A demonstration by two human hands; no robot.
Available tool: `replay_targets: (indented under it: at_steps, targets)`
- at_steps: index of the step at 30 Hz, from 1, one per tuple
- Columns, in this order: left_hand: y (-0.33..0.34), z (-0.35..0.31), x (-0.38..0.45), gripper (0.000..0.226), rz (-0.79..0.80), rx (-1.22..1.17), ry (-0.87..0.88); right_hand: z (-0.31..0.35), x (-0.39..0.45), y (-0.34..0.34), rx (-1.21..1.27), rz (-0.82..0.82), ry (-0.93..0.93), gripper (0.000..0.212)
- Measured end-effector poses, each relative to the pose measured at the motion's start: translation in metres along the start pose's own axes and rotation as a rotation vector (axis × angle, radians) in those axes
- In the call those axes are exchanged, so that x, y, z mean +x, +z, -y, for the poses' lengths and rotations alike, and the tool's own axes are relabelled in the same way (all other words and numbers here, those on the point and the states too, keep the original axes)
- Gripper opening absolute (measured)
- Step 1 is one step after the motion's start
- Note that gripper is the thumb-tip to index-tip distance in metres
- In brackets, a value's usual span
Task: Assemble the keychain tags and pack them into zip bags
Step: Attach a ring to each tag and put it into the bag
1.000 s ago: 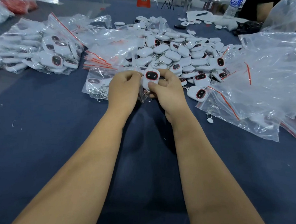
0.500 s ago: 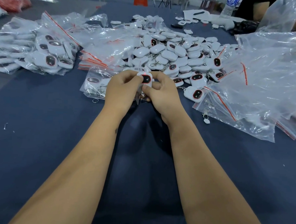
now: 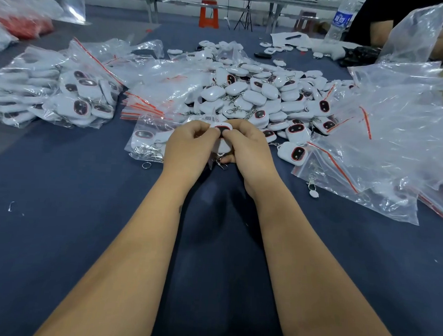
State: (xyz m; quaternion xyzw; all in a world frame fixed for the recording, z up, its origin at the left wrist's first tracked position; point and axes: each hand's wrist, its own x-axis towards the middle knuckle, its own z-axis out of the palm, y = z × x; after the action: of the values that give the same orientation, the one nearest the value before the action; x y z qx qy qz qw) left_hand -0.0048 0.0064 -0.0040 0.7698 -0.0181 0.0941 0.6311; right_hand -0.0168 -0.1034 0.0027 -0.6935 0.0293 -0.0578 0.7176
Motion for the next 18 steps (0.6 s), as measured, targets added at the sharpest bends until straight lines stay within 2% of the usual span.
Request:
replay_targets:
  at_steps: [18]
  targets:
    - [0.0008, 0.0031, 0.0047, 0.017, 0.023, -0.011, -0.007, -0.0024, 0.0038, 0.0002, -0.022, -0.007, -0.022, 0.017]
